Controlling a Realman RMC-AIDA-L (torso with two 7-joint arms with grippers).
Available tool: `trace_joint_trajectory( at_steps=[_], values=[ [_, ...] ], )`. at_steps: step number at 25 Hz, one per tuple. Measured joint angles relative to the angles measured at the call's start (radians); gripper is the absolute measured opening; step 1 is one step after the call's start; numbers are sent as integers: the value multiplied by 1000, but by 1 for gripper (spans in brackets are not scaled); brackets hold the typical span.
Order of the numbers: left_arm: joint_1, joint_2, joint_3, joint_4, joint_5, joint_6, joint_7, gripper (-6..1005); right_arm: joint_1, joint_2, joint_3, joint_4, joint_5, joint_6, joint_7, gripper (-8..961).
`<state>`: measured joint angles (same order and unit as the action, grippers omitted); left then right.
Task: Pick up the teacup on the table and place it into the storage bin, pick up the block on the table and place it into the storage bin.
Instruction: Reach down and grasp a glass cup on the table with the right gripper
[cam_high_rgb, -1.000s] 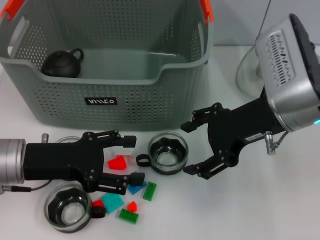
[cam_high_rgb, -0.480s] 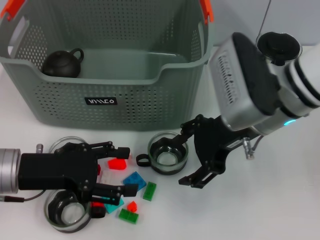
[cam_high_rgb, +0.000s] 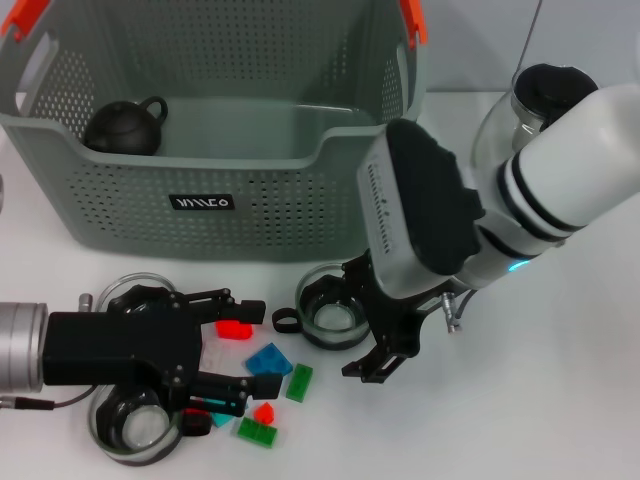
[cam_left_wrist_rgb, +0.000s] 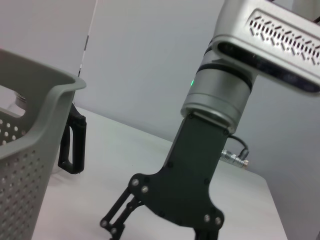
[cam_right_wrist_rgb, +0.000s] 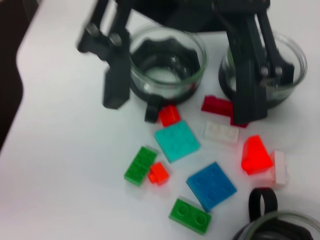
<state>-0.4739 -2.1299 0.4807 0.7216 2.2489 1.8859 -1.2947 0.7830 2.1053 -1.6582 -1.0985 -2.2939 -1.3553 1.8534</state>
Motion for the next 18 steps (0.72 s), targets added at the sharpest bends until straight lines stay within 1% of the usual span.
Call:
trace_joint_trajectory(
  at_steps=[5,10,18],
  values=[
    [0,-1,2,-2,0,-2,0,932,28,1,-55,40,-28,70,62,929],
    [0,-2,3,-9,0,-6,1,932,70,2,-86,98,-34,94,85,928],
    [0,-2,0,-16,0,-9,5,932,84,4,-171,109,-43,141,108,927]
  ],
)
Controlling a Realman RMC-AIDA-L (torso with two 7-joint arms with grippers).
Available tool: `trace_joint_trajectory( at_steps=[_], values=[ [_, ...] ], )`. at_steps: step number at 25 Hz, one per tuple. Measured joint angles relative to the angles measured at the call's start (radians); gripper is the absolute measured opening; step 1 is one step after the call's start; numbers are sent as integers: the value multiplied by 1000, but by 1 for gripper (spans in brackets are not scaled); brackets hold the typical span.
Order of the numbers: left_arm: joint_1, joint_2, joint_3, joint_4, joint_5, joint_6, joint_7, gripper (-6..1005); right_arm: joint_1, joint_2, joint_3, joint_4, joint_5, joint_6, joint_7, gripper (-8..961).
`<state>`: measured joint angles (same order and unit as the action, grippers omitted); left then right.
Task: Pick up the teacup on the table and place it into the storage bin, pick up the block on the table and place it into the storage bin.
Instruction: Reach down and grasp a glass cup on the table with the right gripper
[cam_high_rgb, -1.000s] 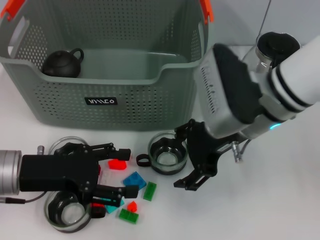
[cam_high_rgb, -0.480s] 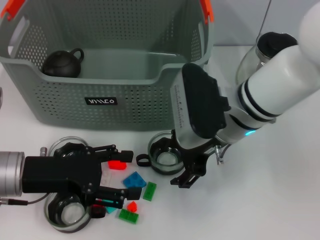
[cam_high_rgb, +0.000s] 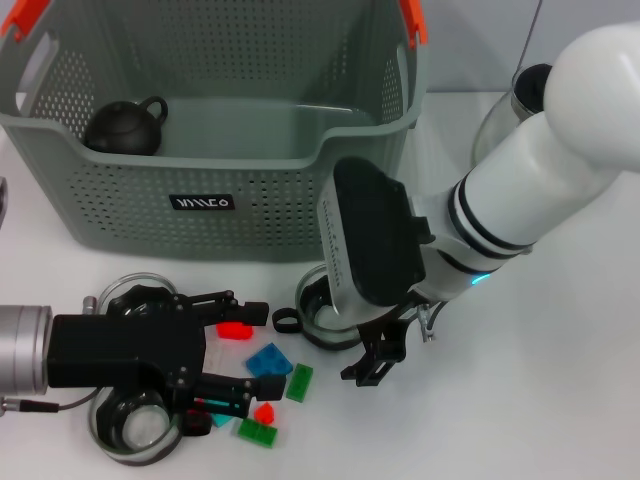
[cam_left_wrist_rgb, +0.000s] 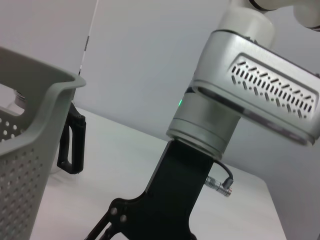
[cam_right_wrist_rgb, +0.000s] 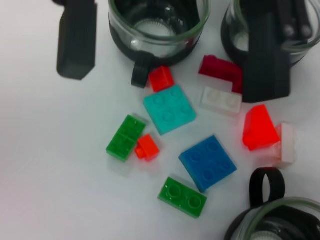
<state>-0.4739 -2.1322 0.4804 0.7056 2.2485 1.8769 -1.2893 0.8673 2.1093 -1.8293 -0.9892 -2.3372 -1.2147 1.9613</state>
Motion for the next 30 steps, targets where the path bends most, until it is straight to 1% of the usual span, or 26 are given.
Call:
trace_joint_trajectory(
  at_steps=[5,16,23,27,30],
  values=[
    [0,0,0,-4,-6,0,2,932,8,0,-40,3,-22,26,28,928],
    [0,2,-3,-8,-4,-24,4,933,16,1,-73,14,-26,63,58,928],
    [-1,4,-5,-8,-7,-26,5,933,20,2,-130,7,-92,93,106,863],
    [0,5,-5,-7,-7,-26,5,933,17,2,-143,1,-99,95,110,826],
    [0,5,-6,-5,-7,-26,5,932,21,1,-143,-7,-95,89,110,708]
  ],
)
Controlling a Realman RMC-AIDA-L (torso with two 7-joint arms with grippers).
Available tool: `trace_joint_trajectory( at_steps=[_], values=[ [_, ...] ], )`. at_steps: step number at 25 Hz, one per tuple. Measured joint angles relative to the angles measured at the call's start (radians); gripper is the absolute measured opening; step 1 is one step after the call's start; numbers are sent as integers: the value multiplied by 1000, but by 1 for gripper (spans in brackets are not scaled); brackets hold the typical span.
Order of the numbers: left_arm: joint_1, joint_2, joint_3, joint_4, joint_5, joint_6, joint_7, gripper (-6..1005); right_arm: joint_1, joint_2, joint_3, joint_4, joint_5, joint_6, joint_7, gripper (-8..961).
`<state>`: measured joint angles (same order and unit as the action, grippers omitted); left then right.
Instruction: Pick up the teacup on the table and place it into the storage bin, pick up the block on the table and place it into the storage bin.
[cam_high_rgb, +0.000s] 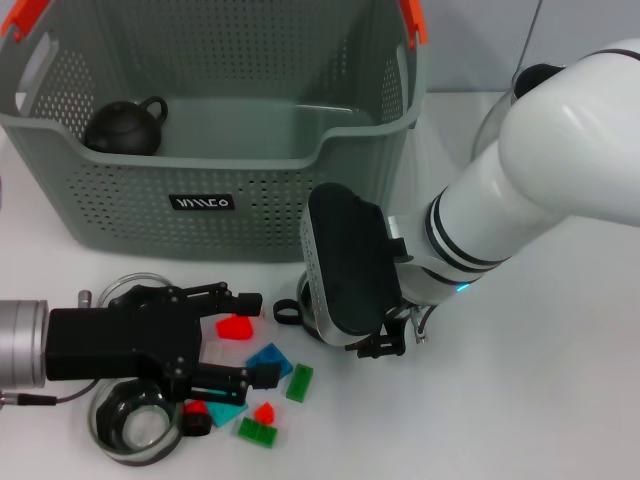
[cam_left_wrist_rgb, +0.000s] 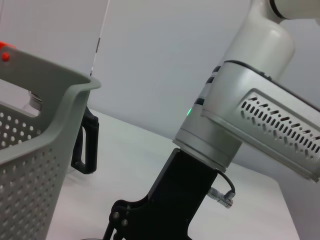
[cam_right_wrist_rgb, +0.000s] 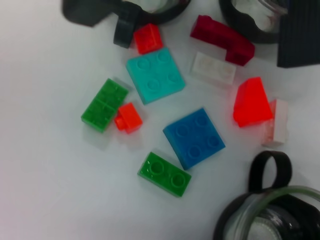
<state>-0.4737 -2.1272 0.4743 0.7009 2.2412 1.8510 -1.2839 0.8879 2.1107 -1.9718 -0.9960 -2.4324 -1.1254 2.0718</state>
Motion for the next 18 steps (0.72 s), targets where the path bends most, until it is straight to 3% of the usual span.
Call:
trace_joint_trajectory(
  at_steps=[7,10,18],
  values=[
    [0,3,-14,2,0,1,0,932,6,0,9,-5,11,-34,2,382],
    [0,3,-14,2,0,4,0,932,6,0,11,-8,14,-45,11,145],
    [0,3,-14,3,1,7,2,932,-31,-5,80,-98,39,-103,49,57]
  ],
)
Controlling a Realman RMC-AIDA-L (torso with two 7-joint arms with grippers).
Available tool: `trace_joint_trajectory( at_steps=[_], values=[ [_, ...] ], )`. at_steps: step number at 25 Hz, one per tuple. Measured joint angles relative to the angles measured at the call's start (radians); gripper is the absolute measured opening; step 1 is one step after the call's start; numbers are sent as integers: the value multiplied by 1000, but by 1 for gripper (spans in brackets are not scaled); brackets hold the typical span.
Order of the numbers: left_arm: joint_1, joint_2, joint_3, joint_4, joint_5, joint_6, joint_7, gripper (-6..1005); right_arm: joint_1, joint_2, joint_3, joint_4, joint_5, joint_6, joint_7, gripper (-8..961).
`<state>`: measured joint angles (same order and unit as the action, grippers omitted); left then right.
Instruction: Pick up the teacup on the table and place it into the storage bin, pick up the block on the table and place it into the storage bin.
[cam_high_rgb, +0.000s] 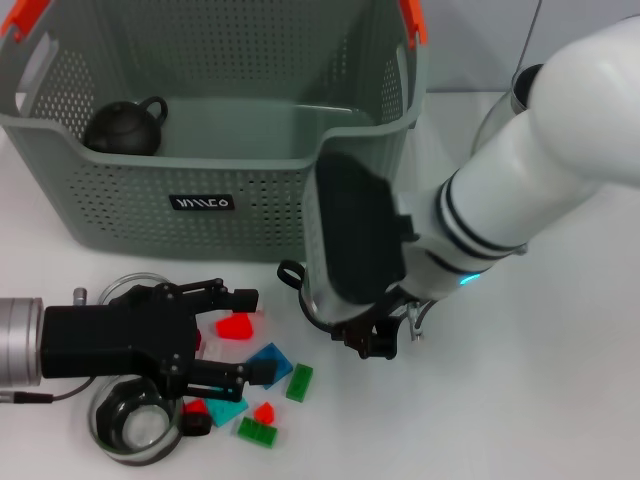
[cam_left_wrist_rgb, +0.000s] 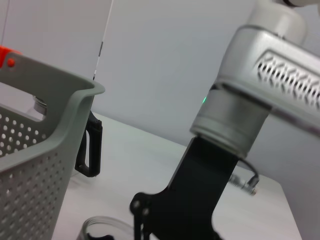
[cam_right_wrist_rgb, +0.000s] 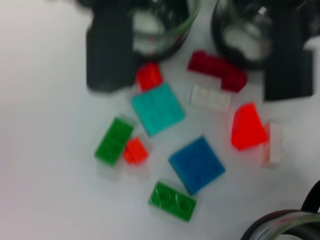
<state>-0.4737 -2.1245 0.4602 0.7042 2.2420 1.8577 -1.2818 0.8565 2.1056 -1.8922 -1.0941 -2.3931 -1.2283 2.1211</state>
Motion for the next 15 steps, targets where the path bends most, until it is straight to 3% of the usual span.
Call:
trace_joint_trajectory(
  at_steps=[15],
  values=[
    [21,2,-26,13,6,-2,30,933,-93,-5,392,-268,214,-332,116,58]
  ],
)
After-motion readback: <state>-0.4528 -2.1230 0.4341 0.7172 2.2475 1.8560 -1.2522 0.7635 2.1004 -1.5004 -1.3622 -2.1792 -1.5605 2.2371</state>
